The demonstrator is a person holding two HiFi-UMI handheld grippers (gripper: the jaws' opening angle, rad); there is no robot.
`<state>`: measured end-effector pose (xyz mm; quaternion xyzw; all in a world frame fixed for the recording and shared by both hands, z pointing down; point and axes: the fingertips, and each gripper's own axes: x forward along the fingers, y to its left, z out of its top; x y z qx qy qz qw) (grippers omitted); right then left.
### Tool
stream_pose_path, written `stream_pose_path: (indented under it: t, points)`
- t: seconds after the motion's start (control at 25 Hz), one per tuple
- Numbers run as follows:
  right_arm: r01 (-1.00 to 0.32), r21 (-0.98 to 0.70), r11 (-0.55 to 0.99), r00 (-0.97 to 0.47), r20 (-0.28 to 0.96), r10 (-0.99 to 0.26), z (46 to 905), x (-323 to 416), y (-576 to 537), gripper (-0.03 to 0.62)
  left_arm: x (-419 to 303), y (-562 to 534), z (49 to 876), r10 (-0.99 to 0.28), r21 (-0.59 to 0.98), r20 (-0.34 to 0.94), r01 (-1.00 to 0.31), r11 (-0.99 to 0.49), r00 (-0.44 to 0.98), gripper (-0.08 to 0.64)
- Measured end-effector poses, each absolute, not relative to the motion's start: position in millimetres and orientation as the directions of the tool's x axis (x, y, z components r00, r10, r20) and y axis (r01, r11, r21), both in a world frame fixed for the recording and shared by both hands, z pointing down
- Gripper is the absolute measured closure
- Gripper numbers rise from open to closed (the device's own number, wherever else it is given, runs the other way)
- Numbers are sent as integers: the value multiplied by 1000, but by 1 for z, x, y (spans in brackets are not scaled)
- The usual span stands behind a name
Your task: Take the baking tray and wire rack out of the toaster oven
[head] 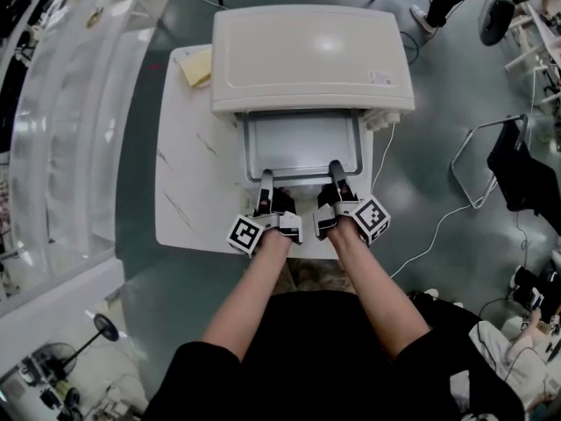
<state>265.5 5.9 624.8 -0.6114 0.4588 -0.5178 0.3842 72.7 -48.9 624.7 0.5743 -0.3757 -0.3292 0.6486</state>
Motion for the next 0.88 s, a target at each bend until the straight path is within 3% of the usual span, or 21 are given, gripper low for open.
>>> stream_pose_path:
  t: [0.24,0.6,0.88]
  points:
    - [-113,-951,-287,35,285,-958,624,254,40,506,60,-12,623,-865,990,118,11,141,487,478]
    - [-159,-955,-250,-101,267,-958,619,212,57,512,15,28,624,-896,989,109,42,140,430,479]
    - [-205,-935,-288,-188,327,-926,627,147,58,509,-50,35,627,-912,988,121,39,148,393,479]
